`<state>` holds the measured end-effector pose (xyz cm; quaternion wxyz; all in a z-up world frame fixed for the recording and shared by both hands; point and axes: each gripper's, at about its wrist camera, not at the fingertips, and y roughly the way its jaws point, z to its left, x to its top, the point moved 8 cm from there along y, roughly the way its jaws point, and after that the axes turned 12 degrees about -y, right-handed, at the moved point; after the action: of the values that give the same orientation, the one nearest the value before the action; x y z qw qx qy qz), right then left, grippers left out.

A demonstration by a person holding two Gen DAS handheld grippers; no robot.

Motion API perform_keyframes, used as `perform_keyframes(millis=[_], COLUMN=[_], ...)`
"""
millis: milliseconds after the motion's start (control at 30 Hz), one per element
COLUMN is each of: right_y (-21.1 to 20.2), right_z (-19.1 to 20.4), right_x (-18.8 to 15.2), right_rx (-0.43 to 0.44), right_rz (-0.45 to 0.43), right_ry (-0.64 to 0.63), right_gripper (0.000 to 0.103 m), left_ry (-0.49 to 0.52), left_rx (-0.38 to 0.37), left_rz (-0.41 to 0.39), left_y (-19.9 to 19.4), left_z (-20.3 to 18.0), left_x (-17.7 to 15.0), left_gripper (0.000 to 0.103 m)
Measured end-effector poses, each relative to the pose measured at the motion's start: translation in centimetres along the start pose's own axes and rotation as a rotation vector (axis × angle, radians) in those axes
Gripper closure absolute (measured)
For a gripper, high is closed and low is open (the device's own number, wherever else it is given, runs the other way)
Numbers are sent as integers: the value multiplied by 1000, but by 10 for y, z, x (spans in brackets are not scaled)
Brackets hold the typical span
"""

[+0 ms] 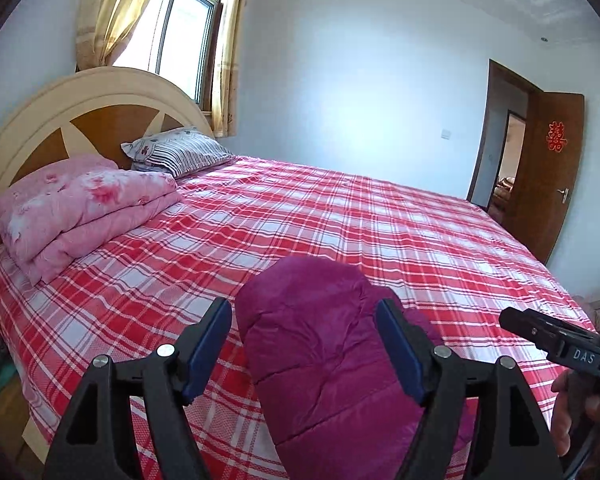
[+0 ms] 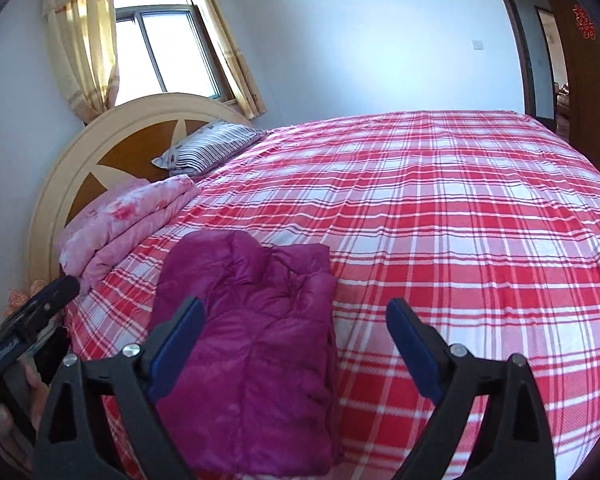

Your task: Fold large clothes

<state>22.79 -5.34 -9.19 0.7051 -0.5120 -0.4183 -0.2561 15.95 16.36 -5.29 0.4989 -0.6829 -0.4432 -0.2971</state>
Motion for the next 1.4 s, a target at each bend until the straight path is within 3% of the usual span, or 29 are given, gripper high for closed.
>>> perform_keyframes(millis=[1400], right_y=[-40], right_z=[1], right_x=[9], right_rx=[-18], right_rz=[-94], right_ry=[9], right_gripper=[6], left_ry=[17], left_rx=[2], left_rz=[-24], left_y=[-7], left_z=[-7], left_x=[3], left_gripper=[27])
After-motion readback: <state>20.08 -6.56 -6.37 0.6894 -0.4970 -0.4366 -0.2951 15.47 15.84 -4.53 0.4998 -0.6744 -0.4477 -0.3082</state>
